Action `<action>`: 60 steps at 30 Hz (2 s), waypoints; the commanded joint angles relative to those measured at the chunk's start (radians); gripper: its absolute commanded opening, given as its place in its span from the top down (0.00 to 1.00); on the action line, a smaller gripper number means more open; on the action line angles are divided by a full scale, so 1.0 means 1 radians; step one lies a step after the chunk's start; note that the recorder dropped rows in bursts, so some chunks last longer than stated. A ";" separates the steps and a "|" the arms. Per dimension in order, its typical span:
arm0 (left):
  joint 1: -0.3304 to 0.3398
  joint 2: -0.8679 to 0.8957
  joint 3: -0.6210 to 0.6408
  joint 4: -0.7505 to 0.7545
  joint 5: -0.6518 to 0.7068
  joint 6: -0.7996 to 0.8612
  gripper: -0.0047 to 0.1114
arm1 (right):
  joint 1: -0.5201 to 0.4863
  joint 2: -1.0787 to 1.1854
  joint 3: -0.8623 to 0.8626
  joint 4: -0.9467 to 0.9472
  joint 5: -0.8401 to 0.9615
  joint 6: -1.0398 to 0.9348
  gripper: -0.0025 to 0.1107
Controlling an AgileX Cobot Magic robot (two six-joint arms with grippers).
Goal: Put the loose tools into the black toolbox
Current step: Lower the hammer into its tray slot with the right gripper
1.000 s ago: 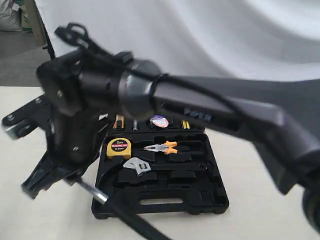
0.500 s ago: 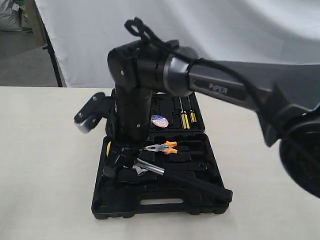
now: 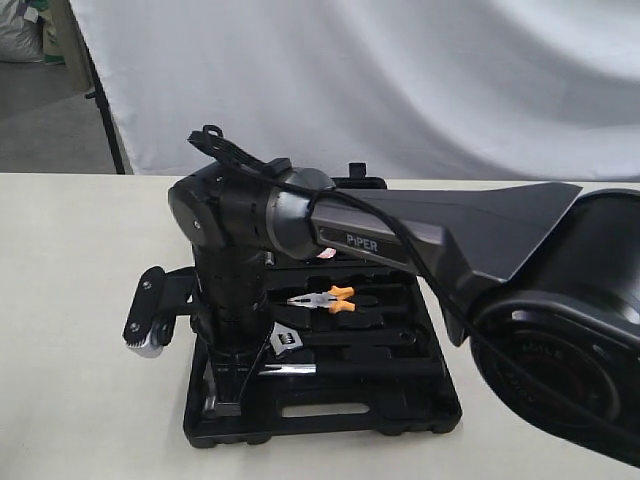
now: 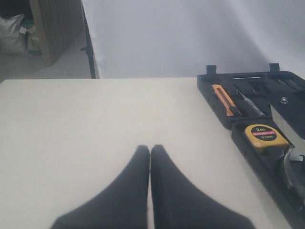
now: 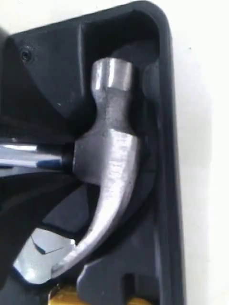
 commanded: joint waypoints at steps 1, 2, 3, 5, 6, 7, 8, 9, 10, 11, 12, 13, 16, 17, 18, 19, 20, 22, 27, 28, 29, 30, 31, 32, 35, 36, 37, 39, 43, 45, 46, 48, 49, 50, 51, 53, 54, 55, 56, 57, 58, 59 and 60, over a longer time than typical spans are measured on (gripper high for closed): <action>0.002 -0.003 0.002 -0.008 -0.001 0.000 0.95 | 0.010 0.014 0.006 0.034 0.048 -0.067 0.98; 0.002 -0.003 0.002 -0.008 -0.001 0.000 0.95 | 0.010 0.014 0.006 0.034 0.048 -0.067 0.98; 0.002 -0.003 0.002 -0.008 -0.001 0.000 0.95 | 0.010 0.014 0.006 0.034 0.048 -0.067 0.98; 0.002 -0.003 0.002 -0.008 -0.001 0.000 0.95 | 0.010 0.014 0.006 0.034 0.048 -0.067 0.98; 0.002 -0.003 0.002 -0.008 -0.001 0.000 0.95 | 0.010 0.019 0.006 0.040 0.048 -0.067 0.98; 0.002 -0.003 0.002 -0.008 -0.001 0.000 0.95 | 0.010 0.023 0.006 0.040 0.048 -0.061 0.98; 0.002 -0.003 0.002 -0.008 -0.001 0.000 0.95 | 0.010 0.022 0.006 0.034 0.046 -0.045 0.98; 0.002 -0.003 0.002 -0.008 -0.001 0.000 0.95 | 0.010 0.022 0.006 0.040 0.033 -0.046 0.98; 0.002 -0.003 0.002 -0.008 -0.001 0.000 0.95 | 0.010 0.022 0.006 0.040 0.031 -0.046 0.98; 0.002 -0.003 0.002 -0.008 -0.001 0.000 0.95 | 0.010 0.022 0.006 0.040 0.031 -0.046 0.98; 0.002 -0.003 0.002 -0.008 -0.001 0.000 0.95 | 0.010 0.022 0.006 0.040 0.031 -0.030 0.98; 0.002 -0.003 0.002 -0.008 -0.001 0.000 0.95 | 0.010 0.022 0.006 0.040 0.031 -0.009 0.98; 0.002 -0.003 0.002 -0.008 -0.001 0.000 0.95 | 0.010 0.022 0.006 0.034 0.027 0.073 0.98; 0.002 -0.003 0.002 -0.008 -0.001 0.000 0.95 | 0.010 0.022 0.006 0.032 0.027 0.075 0.95; 0.002 -0.003 0.002 -0.008 -0.001 0.000 0.95 | 0.010 0.022 0.006 0.027 0.027 0.075 0.91; 0.002 -0.003 0.002 -0.008 -0.001 0.000 0.95 | 0.010 0.022 0.006 0.027 0.027 0.078 0.85; 0.002 -0.003 0.002 -0.008 -0.001 0.000 0.95 | 0.010 0.022 0.006 0.027 0.027 0.078 0.78; 0.002 -0.003 0.002 -0.008 -0.001 0.000 0.95 | 0.010 0.022 0.006 0.027 0.027 0.078 0.62; 0.002 -0.003 0.002 -0.008 -0.001 0.000 0.95 | 0.010 0.022 0.006 0.034 0.048 0.093 0.43; 0.002 -0.003 0.002 -0.008 -0.001 0.000 0.95 | 0.010 0.022 0.006 0.030 0.048 0.093 0.42; 0.002 -0.003 0.002 -0.008 -0.001 0.000 0.95 | 0.010 0.022 0.006 0.028 0.048 0.093 0.42; 0.002 -0.003 0.002 -0.008 -0.001 0.000 0.95 | 0.010 0.018 0.006 0.014 0.048 0.093 0.42; 0.002 -0.003 0.002 -0.008 -0.001 0.000 0.95 | 0.010 0.008 0.006 -0.004 0.048 0.102 0.42; 0.002 -0.003 0.002 -0.008 -0.001 0.000 0.95 | 0.010 0.002 0.006 -0.017 0.048 0.115 0.42; 0.002 -0.003 0.002 -0.008 -0.001 0.000 0.95 | 0.010 -0.044 0.006 -0.040 0.048 0.123 0.42; 0.002 -0.003 0.002 -0.008 -0.001 0.000 0.95 | 0.010 -0.062 0.006 -0.040 0.048 0.123 0.42; 0.002 -0.003 0.002 -0.008 -0.001 0.000 0.95 | 0.010 -0.078 0.006 -0.040 0.048 0.123 0.42; 0.002 -0.003 0.002 -0.008 -0.001 0.000 0.95 | 0.010 -0.103 0.006 -0.037 0.048 0.123 0.42; 0.002 -0.003 0.002 -0.008 -0.001 0.000 0.95 | 0.010 -0.128 0.006 -0.021 0.048 0.123 0.42; 0.002 -0.003 0.002 -0.008 -0.001 0.000 0.95 | 0.010 -0.126 0.006 -0.002 0.048 0.118 0.42; 0.002 -0.003 0.002 -0.008 -0.001 0.000 0.95 | 0.010 -0.121 0.006 0.012 0.048 0.116 0.42; 0.002 -0.003 0.002 -0.008 -0.001 0.000 0.95 | 0.010 -0.106 0.006 0.040 0.048 0.103 0.42; 0.002 -0.003 0.002 -0.008 -0.001 0.000 0.95 | 0.010 -0.096 0.006 0.054 0.048 0.095 0.42; 0.002 -0.003 0.002 -0.008 -0.001 0.000 0.95 | 0.010 -0.084 0.006 0.054 0.048 0.095 0.42; 0.002 -0.003 0.002 -0.008 -0.001 0.000 0.95 | 0.010 -0.075 0.006 0.054 0.048 0.095 0.43; 0.002 -0.003 0.002 -0.008 -0.001 0.000 0.95 | 0.010 -0.060 0.006 0.028 0.048 0.092 0.47; 0.002 -0.003 0.002 -0.008 -0.001 0.000 0.95 | 0.010 -0.059 0.006 0.018 0.048 0.092 0.52; 0.002 -0.003 0.002 -0.008 -0.001 0.000 0.95 | 0.008 -0.059 0.006 0.012 0.048 0.092 0.59; 0.002 -0.003 0.002 -0.008 -0.001 0.000 0.95 | 0.006 -0.065 0.006 0.012 0.048 0.090 0.68; 0.002 -0.003 0.002 -0.008 -0.001 0.000 0.95 | 0.001 -0.074 0.006 0.012 0.048 0.090 0.75; 0.002 -0.003 0.002 -0.008 -0.001 0.000 0.95 | -0.004 -0.082 0.006 0.012 0.048 0.090 0.83; 0.002 -0.003 0.002 -0.008 -0.001 0.000 0.95 | -0.011 -0.095 0.006 0.012 0.048 0.090 0.92; 0.002 -0.003 0.002 -0.008 -0.001 0.000 0.95 | -0.017 -0.103 0.006 0.012 0.048 0.090 0.99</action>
